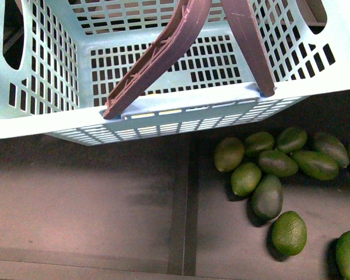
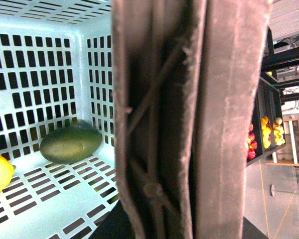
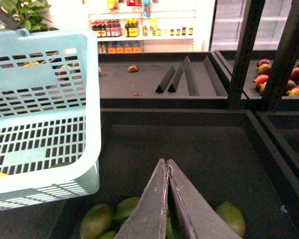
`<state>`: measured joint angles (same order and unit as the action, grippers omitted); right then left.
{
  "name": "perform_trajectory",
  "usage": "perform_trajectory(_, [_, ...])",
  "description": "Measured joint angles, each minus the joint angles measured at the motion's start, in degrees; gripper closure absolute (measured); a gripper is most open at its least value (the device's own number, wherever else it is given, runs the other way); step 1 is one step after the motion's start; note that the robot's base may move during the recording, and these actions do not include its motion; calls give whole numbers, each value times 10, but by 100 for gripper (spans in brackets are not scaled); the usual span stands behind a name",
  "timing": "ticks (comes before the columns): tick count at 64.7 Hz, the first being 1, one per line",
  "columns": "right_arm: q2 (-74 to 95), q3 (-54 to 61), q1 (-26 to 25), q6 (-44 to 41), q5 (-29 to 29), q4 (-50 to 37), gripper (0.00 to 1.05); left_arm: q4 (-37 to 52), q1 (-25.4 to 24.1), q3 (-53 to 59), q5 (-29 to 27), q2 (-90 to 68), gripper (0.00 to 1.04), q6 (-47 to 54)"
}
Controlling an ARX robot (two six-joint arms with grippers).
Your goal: Pick mango and avocado into basket
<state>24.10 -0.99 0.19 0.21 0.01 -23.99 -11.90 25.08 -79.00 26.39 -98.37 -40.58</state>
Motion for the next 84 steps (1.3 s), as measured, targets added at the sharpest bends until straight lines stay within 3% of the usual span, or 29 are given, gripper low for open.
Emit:
perform_trajectory(45, [-143, 0, 0, 0, 0, 142, 103, 0, 0, 0, 0, 0, 90, 0])
perform_trajectory(52, [-222, 0, 0, 0, 0, 233, 103, 0, 0, 0, 0, 0, 90, 0])
perform_trajectory(66, [-237, 0, 0, 0, 0, 239, 102, 0, 0, 0, 0, 0, 90, -1])
perform_trajectory(84, [-237, 0, 0, 0, 1, 239, 51, 0, 0, 0, 0, 0, 90, 0])
